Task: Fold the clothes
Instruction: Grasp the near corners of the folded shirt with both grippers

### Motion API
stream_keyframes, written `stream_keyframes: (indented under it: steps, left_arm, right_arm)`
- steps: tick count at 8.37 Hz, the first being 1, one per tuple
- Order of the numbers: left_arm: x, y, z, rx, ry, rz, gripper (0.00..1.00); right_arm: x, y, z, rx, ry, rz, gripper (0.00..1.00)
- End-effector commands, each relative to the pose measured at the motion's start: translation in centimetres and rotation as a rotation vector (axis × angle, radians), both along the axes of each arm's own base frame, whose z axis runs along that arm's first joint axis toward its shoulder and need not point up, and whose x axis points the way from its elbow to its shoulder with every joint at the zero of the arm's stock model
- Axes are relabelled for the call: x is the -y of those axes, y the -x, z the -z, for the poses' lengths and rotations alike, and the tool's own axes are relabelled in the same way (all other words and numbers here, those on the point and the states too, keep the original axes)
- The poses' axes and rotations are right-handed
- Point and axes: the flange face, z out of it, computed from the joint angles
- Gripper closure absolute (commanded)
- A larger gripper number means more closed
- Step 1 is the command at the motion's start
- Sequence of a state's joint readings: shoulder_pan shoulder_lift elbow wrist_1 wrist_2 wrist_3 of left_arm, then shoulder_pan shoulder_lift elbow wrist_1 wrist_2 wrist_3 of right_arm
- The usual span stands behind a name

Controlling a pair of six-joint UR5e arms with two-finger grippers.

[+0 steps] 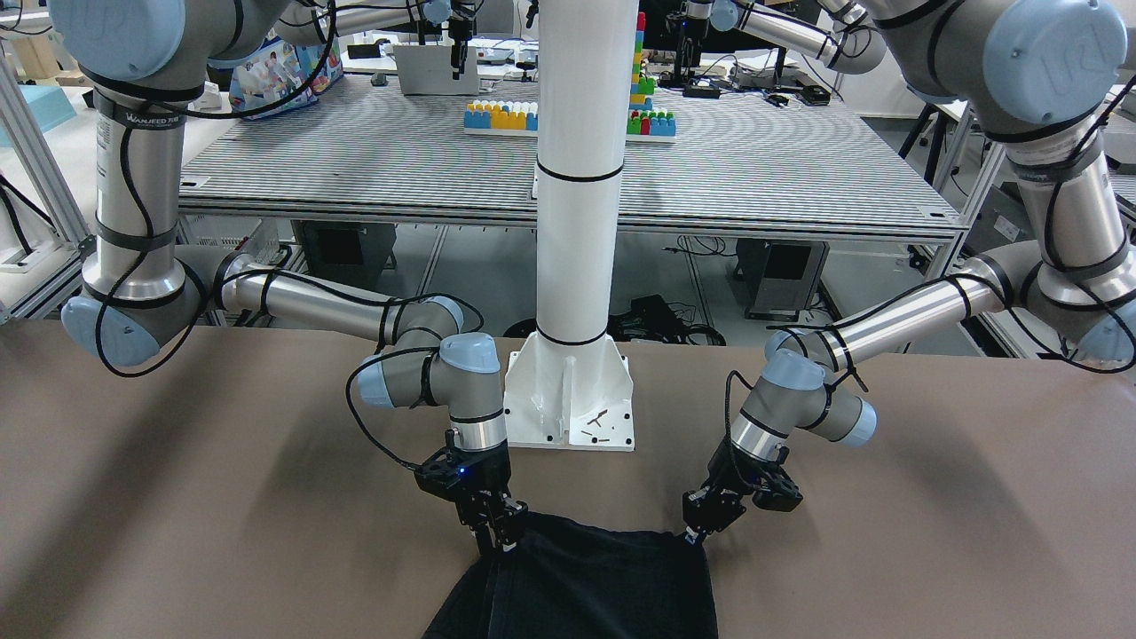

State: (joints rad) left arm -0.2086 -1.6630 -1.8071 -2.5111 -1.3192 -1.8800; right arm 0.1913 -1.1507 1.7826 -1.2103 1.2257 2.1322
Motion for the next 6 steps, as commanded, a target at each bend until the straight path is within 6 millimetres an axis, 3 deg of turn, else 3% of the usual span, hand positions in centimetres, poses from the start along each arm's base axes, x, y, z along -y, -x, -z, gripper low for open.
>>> stream_keyframes:
  steps: [1, 6]
  left_arm:
    - [0.00, 0.01, -0.15, 0.009, -0.003, -0.002, 1.00]
    - [0.00, 0.01, -0.15, 0.009, -0.003, -0.002, 1.00]
  right_arm:
    - [0.06, 0.12, 0.16, -0.001, -0.006, -0.008, 0.47]
    - [-0.02, 0.22, 0.13, -0.009, -0.004, -0.006, 0.47]
